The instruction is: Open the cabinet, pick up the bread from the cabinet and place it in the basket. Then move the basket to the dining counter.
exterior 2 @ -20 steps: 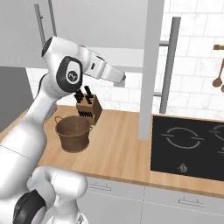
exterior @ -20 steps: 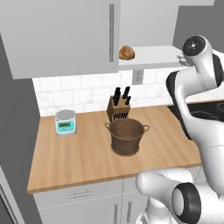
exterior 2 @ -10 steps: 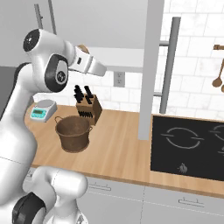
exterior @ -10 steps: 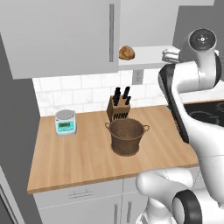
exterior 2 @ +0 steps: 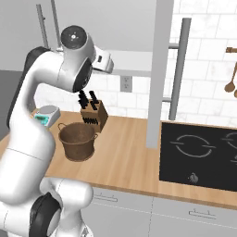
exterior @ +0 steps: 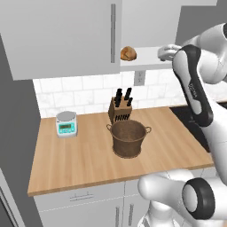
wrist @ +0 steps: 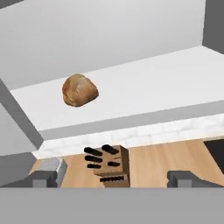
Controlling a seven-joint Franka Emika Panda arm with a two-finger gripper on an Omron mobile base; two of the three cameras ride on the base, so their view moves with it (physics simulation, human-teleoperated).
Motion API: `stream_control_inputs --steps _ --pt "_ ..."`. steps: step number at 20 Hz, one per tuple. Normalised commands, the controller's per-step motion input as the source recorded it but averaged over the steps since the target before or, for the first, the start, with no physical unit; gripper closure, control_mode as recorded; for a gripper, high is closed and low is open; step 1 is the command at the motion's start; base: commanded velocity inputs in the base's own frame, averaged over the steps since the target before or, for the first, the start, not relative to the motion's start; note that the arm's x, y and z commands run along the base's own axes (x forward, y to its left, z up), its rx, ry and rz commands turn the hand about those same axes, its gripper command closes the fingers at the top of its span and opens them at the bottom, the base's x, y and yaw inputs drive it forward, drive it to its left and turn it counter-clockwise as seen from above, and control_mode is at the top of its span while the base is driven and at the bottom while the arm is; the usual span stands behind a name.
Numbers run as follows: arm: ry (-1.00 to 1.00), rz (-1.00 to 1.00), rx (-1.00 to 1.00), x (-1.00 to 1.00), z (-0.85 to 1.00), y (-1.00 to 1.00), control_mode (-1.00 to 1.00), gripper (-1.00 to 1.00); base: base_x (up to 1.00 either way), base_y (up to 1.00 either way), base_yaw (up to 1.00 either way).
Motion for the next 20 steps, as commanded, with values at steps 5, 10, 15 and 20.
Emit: stream_control_inputs --steps 5,10,15,20 --pt "-0.02 0.4 0.05 0.41 0.0 0.15 -1.0 -1.0 0.0 0.0 0.0" --pt "0.0 0.25 0.0 0.41 0.0 0.04 -1.0 -1.0 0.0 0.0 0.0" --pt "-0.03 0.12 -0.06 0.38 0.0 0.26 -1.0 -1.0 0.0 0.0 0.0" --pt "-0.16 0.04 -0.16 0.19 0.0 0.48 -1.0 -1.0 0.0 0.0 0.0"
